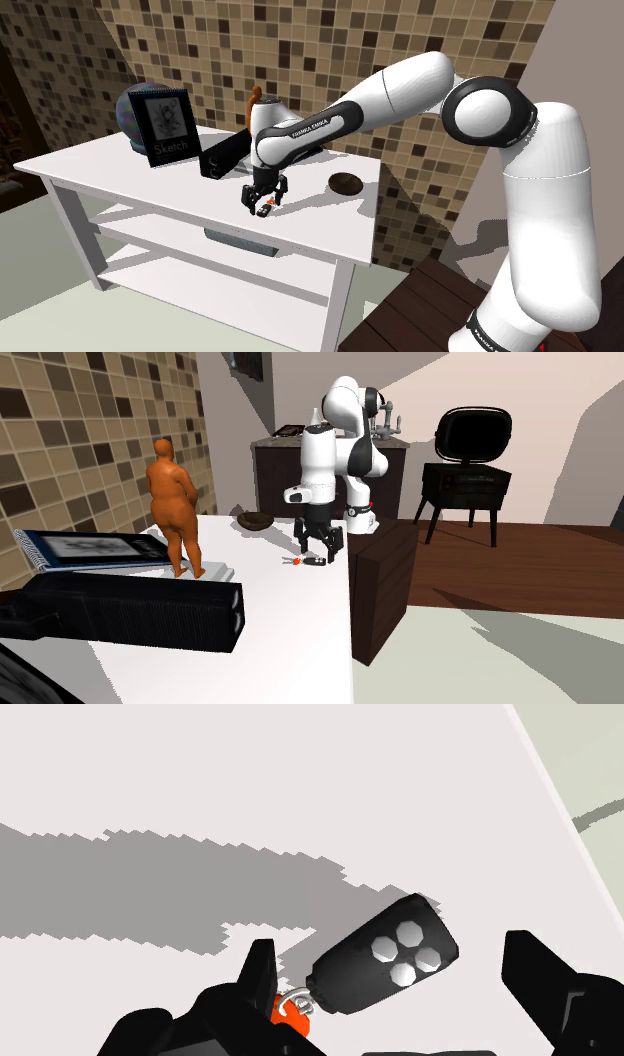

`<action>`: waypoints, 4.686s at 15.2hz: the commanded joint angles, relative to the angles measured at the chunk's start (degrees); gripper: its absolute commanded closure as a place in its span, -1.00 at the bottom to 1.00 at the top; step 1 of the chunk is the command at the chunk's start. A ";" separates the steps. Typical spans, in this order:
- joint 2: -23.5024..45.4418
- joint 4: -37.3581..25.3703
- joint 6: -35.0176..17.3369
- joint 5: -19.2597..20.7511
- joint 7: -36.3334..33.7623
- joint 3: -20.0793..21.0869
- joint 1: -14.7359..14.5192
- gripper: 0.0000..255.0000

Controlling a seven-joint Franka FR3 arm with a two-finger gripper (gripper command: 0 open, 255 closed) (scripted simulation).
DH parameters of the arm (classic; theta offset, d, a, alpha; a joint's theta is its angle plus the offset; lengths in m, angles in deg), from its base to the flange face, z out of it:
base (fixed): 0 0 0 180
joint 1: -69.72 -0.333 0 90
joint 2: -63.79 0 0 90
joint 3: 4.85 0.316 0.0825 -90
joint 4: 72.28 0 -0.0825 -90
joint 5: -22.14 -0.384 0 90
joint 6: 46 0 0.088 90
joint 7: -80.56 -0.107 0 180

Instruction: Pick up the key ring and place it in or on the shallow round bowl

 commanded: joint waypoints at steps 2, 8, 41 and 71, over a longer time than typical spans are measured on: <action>0.00 0.00 0.00 0.00 0.00 0.00 0.00 1.00; 0.00 0.00 0.00 0.00 0.00 0.00 0.00 1.00; -14.83 2.15 12.28 -4.21 9.41 -1.50 6.27 1.00; -23.52 22.94 0.20 -6.87 30.89 -10.80 17.53 1.00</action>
